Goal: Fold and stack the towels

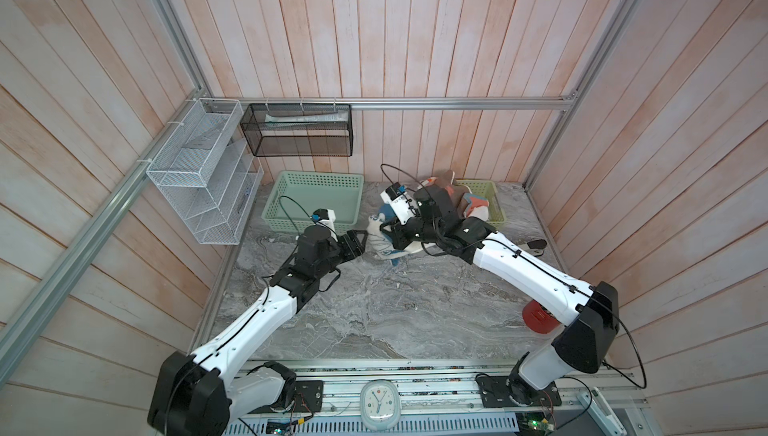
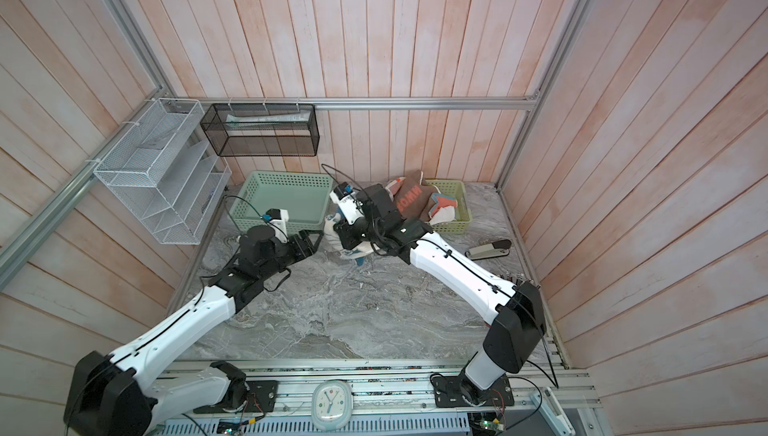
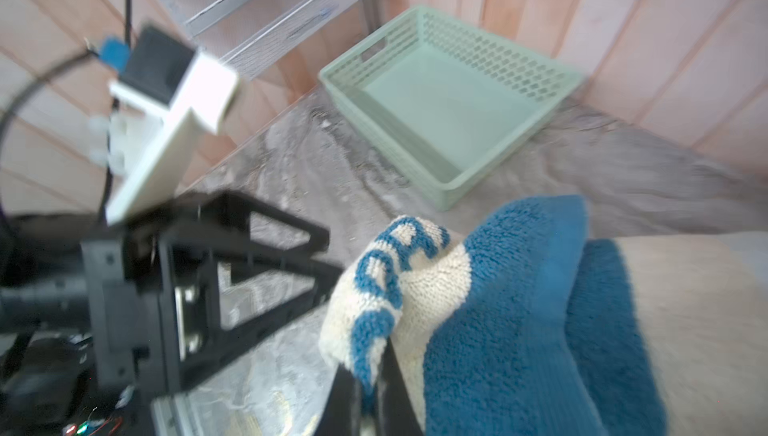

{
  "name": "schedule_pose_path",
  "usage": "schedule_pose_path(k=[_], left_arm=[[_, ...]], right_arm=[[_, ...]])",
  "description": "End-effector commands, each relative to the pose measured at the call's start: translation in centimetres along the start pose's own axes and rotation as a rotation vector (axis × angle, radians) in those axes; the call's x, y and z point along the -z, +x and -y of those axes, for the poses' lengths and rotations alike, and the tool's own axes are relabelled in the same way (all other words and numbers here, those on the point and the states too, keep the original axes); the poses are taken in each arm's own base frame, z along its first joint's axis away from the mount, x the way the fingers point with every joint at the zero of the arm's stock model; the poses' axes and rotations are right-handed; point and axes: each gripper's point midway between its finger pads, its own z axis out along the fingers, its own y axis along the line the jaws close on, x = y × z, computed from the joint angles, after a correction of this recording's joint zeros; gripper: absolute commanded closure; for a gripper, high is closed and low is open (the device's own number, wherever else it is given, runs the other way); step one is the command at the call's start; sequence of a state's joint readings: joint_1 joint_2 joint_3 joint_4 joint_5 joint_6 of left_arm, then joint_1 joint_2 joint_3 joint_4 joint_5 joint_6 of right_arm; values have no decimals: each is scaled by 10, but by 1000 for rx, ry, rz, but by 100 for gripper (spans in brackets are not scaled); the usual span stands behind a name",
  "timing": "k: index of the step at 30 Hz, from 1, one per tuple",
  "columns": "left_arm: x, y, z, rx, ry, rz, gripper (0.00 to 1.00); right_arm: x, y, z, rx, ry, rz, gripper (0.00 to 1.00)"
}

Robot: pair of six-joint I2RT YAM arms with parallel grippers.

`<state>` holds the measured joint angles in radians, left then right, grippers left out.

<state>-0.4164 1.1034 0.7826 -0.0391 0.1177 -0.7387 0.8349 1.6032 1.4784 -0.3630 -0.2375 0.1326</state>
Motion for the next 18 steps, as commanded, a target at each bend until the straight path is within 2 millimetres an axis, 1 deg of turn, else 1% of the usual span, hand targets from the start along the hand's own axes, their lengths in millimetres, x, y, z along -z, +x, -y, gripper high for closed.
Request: schedule_pose_path(k=[1,2,3,4,5,7,9,11,13,15,18], left_arm=[[17,21,-57,4,-172,-41,25],[21,23,-64,7,-190,-46,25],[22,27,-70,7,-201,-58,26],[21,30,-71,6,-204,-73,26],[19,36,-73,7,-200,-102,26],[10,48,-73,20,-183,-162,27],[-1,64,-73,27,-167,-239,29],[-11,77,-68,7,-160,-301,30],[-22,91,-62,-32,-154,-353,31],[-32,105,-56,-48,-145,-404,31],[-45,121,-46,-83,-139,-460,31]], right_arm=[[-30,60,-49,44,-151,-163,51],[-31,67,-60,67,-175,-176,42],[-32,72,-63,70,-180,-182,39],[-30,75,-60,55,-170,-185,37],[-26,76,-52,32,-148,-179,37],[-16,77,-31,-30,-105,-151,36],[-3,84,6,-168,-10,-113,36],[8,101,41,-319,61,-99,36],[14,125,65,-467,93,-111,36],[14,144,69,-523,78,-123,36],[7,169,64,-579,49,-159,36]])
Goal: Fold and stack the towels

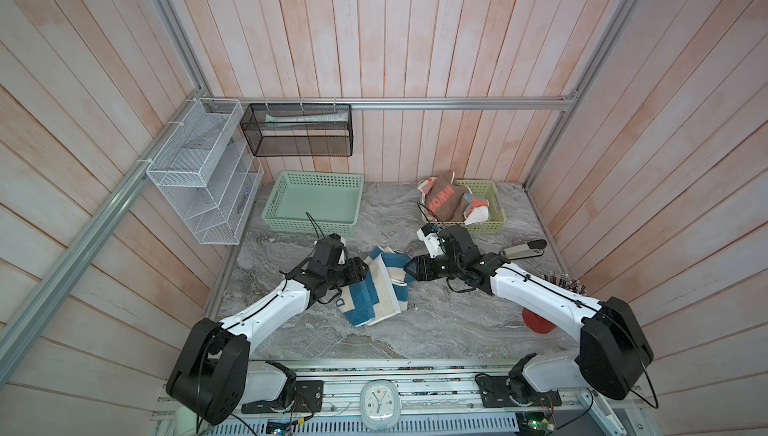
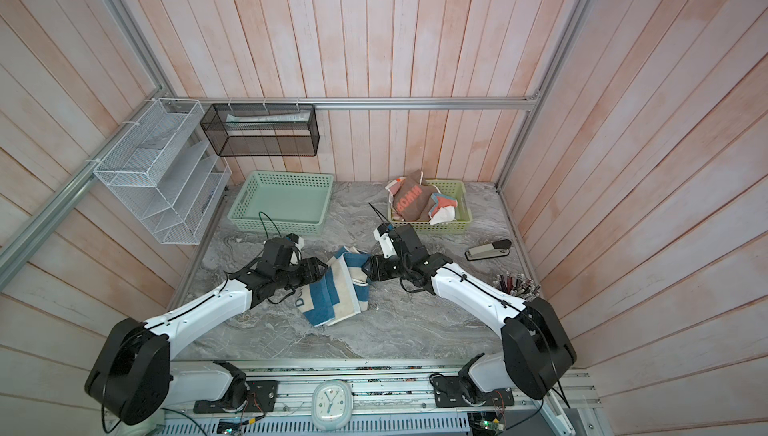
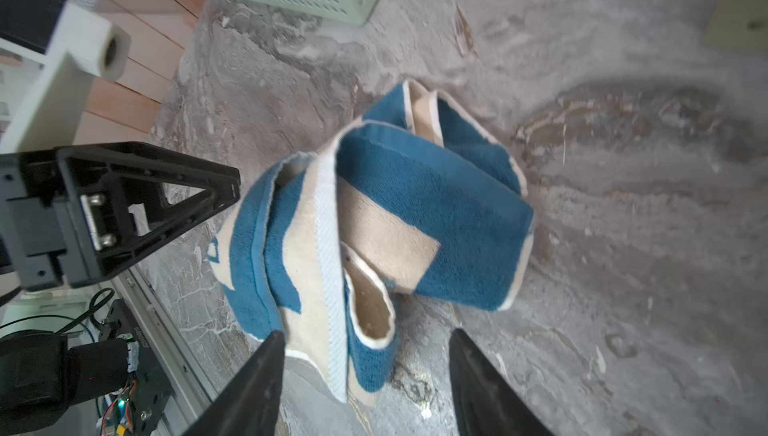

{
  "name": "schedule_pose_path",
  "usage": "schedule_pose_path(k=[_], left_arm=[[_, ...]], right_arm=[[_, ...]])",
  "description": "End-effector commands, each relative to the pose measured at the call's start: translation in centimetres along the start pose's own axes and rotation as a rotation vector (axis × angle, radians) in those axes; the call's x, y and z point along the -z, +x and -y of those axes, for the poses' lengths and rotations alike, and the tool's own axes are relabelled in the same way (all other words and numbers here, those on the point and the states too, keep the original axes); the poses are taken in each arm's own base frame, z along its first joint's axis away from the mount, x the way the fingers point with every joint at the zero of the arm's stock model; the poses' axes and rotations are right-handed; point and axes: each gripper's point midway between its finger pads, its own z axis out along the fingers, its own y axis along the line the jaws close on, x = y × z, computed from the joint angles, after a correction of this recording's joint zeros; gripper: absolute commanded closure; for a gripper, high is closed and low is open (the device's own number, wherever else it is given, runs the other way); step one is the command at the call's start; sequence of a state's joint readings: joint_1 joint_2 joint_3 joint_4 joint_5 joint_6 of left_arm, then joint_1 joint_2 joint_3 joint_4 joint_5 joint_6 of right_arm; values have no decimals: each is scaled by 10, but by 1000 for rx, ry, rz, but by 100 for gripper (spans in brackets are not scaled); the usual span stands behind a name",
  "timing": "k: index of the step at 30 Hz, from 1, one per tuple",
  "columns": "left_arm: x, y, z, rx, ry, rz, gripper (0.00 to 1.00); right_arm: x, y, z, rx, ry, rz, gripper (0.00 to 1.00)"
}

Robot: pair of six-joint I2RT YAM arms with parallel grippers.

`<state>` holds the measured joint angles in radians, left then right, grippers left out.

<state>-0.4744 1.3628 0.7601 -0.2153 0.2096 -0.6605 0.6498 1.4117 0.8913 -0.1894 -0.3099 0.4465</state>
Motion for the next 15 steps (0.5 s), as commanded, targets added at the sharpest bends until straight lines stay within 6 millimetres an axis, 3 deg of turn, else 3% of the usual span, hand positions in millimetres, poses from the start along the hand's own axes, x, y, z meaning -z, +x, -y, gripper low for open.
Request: schedule_pose_path(k=[1,8,15], left_arm=[[-8,-1,24,-73,23,-30,31],[-24,21,6,-72,-85,-120,31],[1,8,-2,-83,-157,-33,32]], right_arm=[[-13,21,-9,-109,-75,-38,36],[-41,32,-32,-68,-108,-70,36],[-48,-1,-36,26,27,3,39]])
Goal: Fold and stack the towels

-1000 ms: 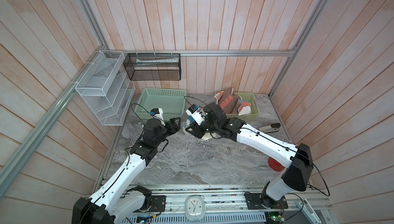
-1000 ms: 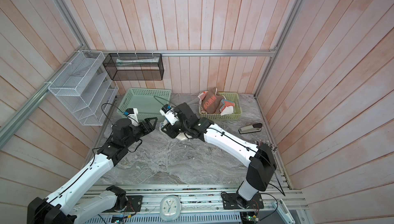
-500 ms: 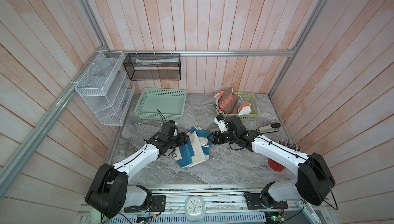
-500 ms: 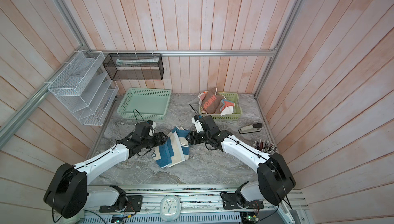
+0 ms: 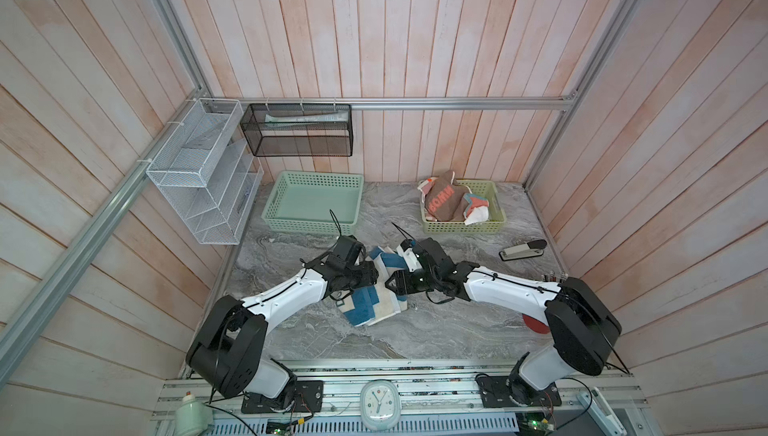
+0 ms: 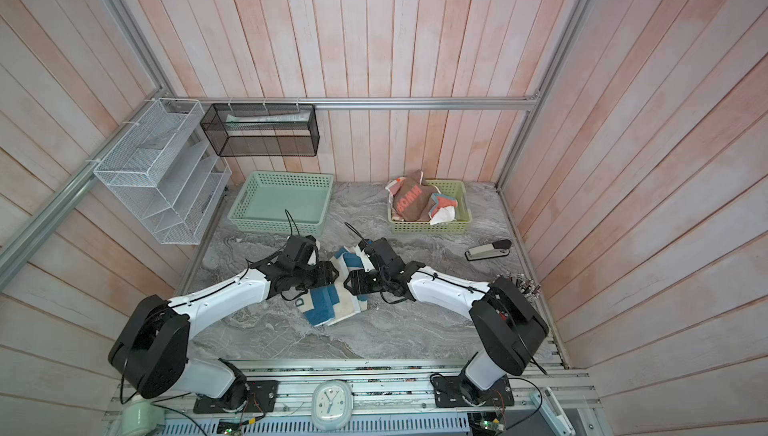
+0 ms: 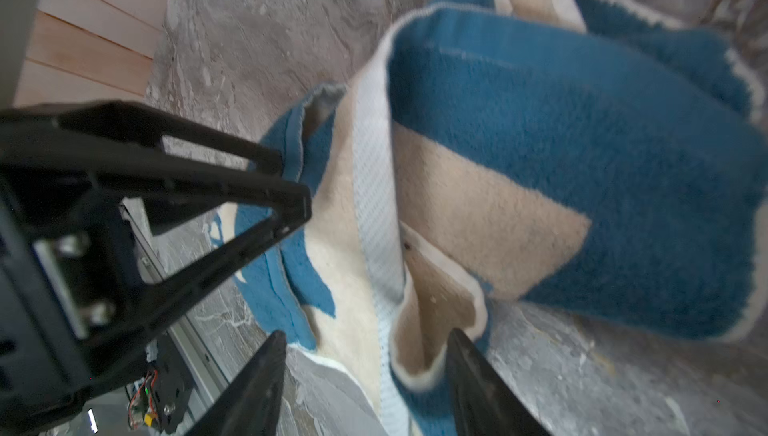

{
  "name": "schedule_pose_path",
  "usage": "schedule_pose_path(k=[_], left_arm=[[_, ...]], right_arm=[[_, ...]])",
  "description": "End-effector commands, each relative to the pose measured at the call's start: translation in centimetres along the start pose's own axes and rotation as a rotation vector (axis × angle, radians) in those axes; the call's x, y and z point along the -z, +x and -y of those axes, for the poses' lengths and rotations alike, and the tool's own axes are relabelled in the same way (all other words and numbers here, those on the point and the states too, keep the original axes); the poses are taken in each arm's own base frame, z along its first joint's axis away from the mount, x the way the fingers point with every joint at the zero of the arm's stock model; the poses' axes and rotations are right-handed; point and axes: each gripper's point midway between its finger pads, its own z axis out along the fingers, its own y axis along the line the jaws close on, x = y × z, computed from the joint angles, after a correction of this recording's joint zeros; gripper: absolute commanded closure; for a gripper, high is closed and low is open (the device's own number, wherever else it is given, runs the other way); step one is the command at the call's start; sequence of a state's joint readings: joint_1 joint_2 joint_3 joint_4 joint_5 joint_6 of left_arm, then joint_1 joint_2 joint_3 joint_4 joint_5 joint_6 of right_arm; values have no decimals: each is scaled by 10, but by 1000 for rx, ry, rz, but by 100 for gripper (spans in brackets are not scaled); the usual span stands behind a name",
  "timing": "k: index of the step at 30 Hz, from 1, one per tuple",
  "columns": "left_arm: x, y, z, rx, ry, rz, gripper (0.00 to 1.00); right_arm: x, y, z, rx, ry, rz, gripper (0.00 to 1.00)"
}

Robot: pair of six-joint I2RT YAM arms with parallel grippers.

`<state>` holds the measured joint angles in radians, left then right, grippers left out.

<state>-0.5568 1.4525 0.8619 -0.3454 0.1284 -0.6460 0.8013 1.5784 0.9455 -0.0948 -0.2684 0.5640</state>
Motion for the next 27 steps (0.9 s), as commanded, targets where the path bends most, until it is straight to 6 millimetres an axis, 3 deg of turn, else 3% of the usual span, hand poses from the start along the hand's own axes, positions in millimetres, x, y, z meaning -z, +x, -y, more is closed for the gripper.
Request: schedule_pose_path(k=[1,5,8,11,12,14,15,16,18,20,25,27], left_arm=[[17,-7,-13,-28,-84,53,33],[12,0,-26,-53,-142,-7,33],[-4,10,-23,-56,-109,-66,32],[-17,15,-22,-53,-97,-102,32],[-18,14,-23,-51,-104,-103,35],[-12,8,-23,-51,-110,-71,58],[-7,4,-23,-50,-114,-50,71],[0,-1,-23,-53,-119,-26,82],[14,-8,-24,-58,-124,4,91],[31,-13,-30,-51,-130,34,100],[85,-21,-69,73,-211,134,100],[112,-22,-82,125,-257,192,100]], right_arm=[[3,-29,2,59,76,100,42],[-5,-51,-1,93,65,123,44],[-25,-50,0,96,51,71,38],[-45,-47,-12,104,-24,3,36],[-51,-48,-16,108,-49,-10,37],[-60,-50,-17,115,-60,-31,40],[-62,-53,-17,119,-62,-37,45],[-62,-56,-17,121,-66,-44,57],[-57,-68,-19,136,-71,-22,87],[-44,-85,-23,165,-78,29,100],[6,-142,-10,195,-56,171,100],[35,-163,-16,210,-78,210,100]])
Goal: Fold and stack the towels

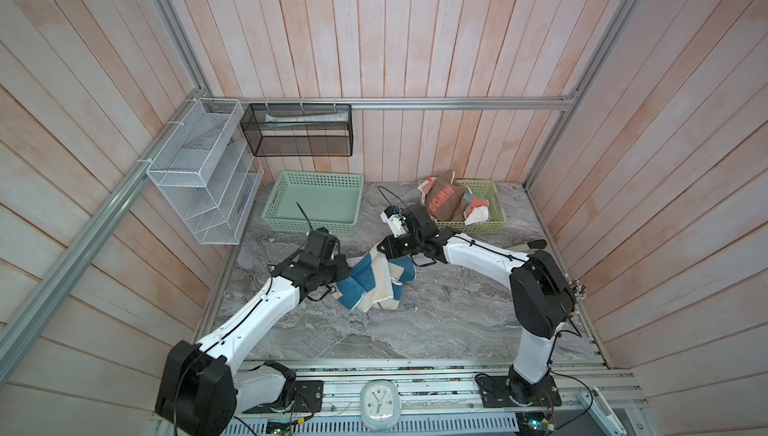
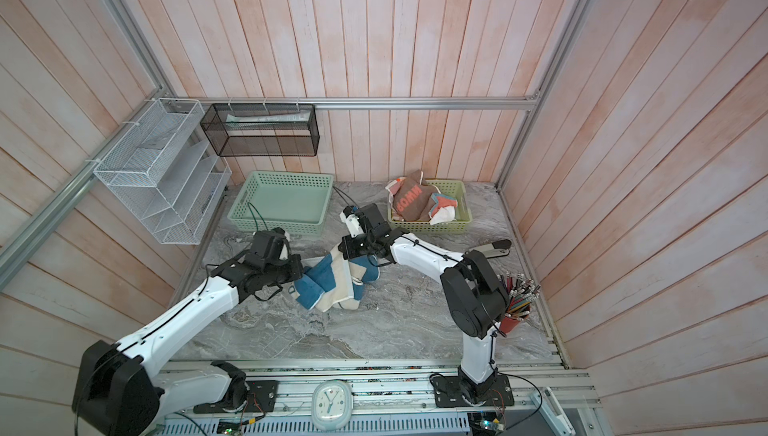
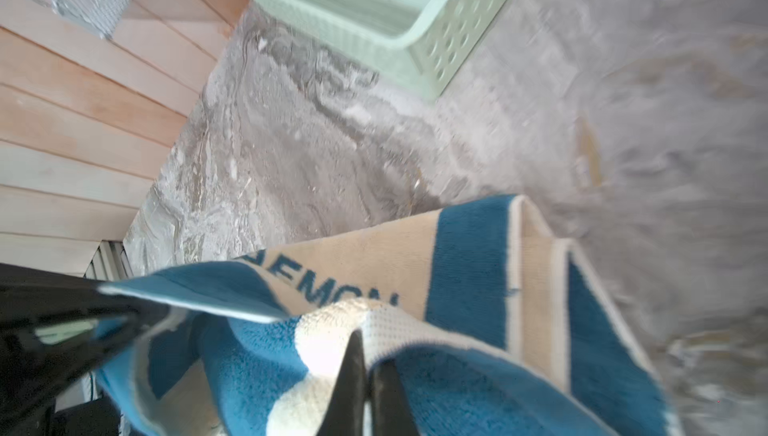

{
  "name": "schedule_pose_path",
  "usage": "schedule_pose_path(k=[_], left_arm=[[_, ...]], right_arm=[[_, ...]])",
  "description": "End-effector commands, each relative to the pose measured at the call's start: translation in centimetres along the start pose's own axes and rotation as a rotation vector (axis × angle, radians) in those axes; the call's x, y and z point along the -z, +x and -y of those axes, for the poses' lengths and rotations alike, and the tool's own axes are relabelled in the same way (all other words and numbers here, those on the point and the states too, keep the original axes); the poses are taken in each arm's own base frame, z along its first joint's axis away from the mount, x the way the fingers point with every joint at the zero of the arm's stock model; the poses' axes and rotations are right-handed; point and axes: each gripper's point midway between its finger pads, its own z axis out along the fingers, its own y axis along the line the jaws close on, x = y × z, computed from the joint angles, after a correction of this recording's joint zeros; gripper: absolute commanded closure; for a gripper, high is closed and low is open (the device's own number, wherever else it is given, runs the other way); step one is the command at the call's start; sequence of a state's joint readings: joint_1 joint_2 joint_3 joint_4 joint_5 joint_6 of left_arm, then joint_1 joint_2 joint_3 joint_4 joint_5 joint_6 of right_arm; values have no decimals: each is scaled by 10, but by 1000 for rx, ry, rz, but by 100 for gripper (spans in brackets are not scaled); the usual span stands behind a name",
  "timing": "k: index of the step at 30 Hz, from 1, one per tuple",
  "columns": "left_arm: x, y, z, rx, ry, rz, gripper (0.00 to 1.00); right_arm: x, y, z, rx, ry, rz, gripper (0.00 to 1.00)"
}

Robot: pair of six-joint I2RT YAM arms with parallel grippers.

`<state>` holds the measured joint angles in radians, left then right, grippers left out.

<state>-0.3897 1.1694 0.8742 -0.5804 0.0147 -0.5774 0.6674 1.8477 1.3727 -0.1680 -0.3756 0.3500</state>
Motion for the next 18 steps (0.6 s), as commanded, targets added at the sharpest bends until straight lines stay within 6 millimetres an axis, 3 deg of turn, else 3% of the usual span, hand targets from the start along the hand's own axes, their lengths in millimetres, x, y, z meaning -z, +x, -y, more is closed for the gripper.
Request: schedule_pose_path(k=[1,4,7,10,12,13,14,15,16,18], left_arm=[[35,8,-44,81,-163,34,100],[61,14,-78,141,-300,71,100],[67,28,-103,196,-395,60,100],[78,28,-121,258,-457,114,100],[86,20,-125,270,-462,175,100],[90,15,-126,266,-465,199,100],[93,10,-127,262,-476,210,96],[95,6,-126,255,-480,215,79],[94,0,-122,236,-466,213,63],[87,-10,-110,200,-426,186,52]], right_arm=[[63,-62,-14,86,-18,136,100],[100,-70,-31,134,-7,166,100],[119,-41,-29,108,8,146,100],[122,7,1,20,62,98,100],[121,38,39,-87,121,69,94],[122,52,58,-151,146,54,84],[122,61,73,-195,167,41,65],[122,67,81,-210,178,23,54],[123,71,86,-209,192,4,49],[126,75,94,-204,241,-14,45]])
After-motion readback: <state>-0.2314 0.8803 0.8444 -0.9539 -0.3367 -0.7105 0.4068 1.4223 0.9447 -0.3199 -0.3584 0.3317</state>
